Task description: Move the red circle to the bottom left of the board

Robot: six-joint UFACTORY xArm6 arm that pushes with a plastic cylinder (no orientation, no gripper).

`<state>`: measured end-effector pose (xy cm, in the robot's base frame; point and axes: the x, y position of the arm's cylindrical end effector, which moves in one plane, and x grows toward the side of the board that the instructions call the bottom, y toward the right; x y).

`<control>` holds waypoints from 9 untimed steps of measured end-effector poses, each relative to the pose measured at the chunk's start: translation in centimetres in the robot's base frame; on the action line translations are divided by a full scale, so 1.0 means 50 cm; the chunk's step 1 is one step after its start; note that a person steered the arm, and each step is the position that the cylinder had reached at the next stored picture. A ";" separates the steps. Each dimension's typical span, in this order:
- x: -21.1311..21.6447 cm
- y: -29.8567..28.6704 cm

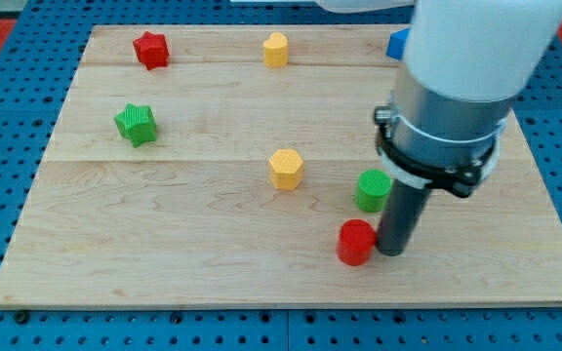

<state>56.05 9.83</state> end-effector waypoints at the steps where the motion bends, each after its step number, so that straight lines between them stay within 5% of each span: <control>1: 0.000 -0.059; 4: -0.010 -0.231; 9: -0.034 -0.337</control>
<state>54.36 -7.04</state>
